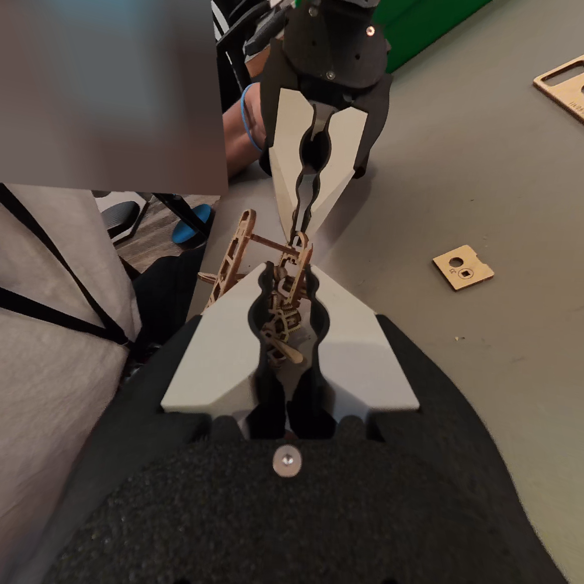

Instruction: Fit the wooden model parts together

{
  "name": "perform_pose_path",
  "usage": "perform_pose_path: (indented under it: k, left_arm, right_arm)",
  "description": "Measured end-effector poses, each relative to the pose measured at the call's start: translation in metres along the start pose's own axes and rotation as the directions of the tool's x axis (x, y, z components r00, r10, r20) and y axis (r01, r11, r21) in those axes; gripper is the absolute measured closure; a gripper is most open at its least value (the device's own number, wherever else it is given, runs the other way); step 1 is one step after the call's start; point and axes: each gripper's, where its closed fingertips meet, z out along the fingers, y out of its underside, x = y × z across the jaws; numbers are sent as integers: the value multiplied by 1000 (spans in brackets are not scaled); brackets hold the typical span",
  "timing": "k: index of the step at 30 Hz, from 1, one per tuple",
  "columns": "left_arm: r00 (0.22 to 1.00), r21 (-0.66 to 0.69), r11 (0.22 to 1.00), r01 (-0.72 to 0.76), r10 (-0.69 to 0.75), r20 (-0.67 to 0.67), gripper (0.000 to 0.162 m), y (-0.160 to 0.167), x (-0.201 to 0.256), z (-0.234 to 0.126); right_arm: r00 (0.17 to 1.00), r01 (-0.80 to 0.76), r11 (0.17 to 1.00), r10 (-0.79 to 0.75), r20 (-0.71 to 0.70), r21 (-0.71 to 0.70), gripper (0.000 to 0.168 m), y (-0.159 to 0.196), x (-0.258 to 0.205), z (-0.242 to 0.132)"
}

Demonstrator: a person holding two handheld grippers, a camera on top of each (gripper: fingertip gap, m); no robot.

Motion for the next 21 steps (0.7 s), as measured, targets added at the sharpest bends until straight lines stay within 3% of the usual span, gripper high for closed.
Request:
perform_pose_path:
  k: [3,8,12,21]
  left_arm:
    - [1000,4,1000,1,-1,7,161,-1,0,0]
    - [1000,10,1000,5,-5,11,161,-2,-1,0]
    - [1000,11,1000,9,-10,13,161,-2,-2,1]
    - [1000,5,1000,16,-16,17,161,1,-5,-1]
  right_arm:
    - [999,34,999,-33,16,-35,156,1,-4,0]
    - [972,221,971,-226,-57,-87,166,2,-6,5]
    - [998,61,986,-60,13,-153,165,6,-6,12]
    - [993,117,971,-109,50,-210,155,8,-6,12]
